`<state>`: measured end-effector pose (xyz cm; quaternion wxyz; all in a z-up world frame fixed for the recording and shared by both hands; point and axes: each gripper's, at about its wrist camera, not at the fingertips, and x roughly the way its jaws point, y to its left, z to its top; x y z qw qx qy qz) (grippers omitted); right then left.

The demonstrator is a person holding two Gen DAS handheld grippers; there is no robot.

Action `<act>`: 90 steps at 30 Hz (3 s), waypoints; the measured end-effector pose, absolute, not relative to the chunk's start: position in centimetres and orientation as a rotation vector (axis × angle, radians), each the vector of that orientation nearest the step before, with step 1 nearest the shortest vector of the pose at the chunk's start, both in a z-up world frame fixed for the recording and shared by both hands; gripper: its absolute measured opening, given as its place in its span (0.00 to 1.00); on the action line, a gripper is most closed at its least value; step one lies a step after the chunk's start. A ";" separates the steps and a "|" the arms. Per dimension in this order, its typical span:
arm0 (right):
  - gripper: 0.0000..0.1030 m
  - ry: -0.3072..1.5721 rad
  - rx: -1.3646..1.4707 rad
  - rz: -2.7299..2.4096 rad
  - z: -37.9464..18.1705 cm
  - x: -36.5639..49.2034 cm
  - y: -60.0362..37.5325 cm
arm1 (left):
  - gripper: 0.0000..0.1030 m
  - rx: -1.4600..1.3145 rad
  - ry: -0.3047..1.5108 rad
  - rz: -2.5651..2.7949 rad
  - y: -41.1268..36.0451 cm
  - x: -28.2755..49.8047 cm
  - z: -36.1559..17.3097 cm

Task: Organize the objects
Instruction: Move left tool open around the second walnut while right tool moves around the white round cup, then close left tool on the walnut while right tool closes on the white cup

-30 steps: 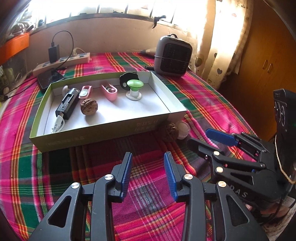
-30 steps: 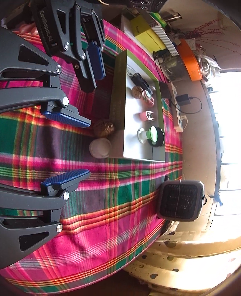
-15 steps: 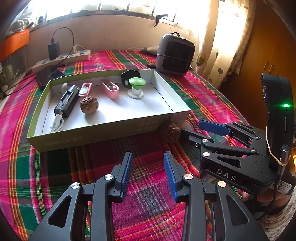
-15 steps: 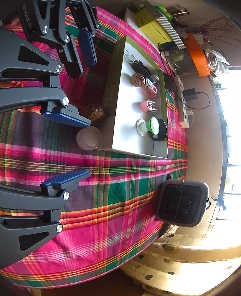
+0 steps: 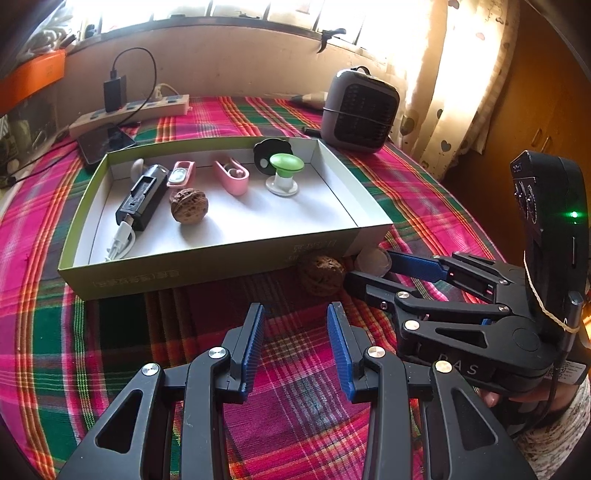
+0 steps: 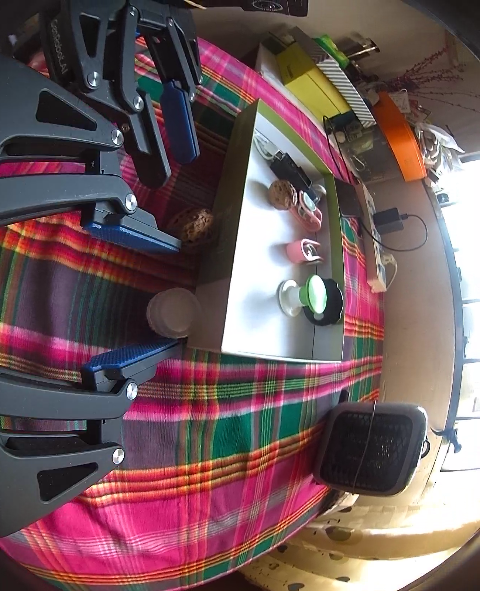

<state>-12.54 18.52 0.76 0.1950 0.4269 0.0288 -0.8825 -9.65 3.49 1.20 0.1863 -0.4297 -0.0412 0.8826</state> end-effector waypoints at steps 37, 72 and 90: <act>0.30 0.120 1.192 -2.456 0.8 -11.6 18.8 | 0.37 -1.240 -0.189 2.490 4.4 -11.2 1.5; 0.31 0.127 1.203 -2.473 0.6 -12.2 19.8 | 0.30 -1.321 -0.222 2.525 5.6 -12.8 0.5; 0.47 0.148 1.224 -2.526 0.7 -12.6 18.5 | 0.30 -1.316 -0.223 2.517 3.2 -11.6 0.4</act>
